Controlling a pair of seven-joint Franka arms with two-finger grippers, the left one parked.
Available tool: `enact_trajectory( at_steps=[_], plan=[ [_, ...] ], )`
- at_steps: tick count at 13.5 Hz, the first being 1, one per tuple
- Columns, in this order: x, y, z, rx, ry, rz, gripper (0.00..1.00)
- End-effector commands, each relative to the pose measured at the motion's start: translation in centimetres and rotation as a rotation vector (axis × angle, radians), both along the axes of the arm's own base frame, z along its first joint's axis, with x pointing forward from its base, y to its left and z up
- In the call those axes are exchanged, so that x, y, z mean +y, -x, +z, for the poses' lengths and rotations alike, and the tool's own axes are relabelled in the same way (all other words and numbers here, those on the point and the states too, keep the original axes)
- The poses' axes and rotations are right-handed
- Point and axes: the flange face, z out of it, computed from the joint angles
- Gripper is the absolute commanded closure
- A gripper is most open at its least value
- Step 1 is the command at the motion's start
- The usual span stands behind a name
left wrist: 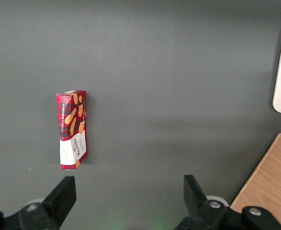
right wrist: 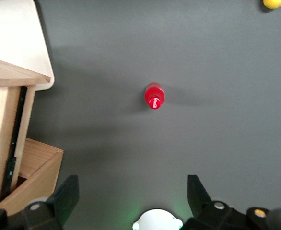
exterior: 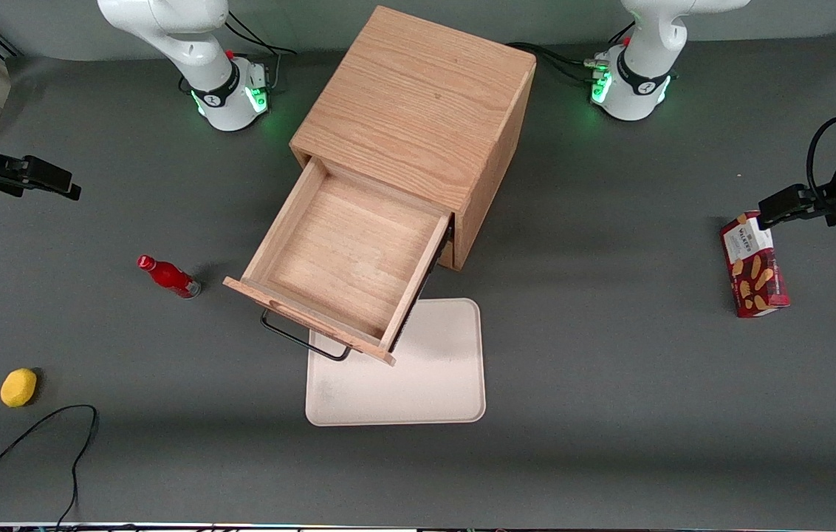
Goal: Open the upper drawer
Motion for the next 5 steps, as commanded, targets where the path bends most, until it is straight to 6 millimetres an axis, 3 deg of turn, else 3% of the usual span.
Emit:
enact_trajectory(
  at_steps=[1,5],
  plan=[
    [-0.16,-0.89,1.13,-0.023,-0.024,0.012,0.0],
    [-0.75,-0.82,1.25,-0.023,-0.02,-0.001,0.0]
  ],
)
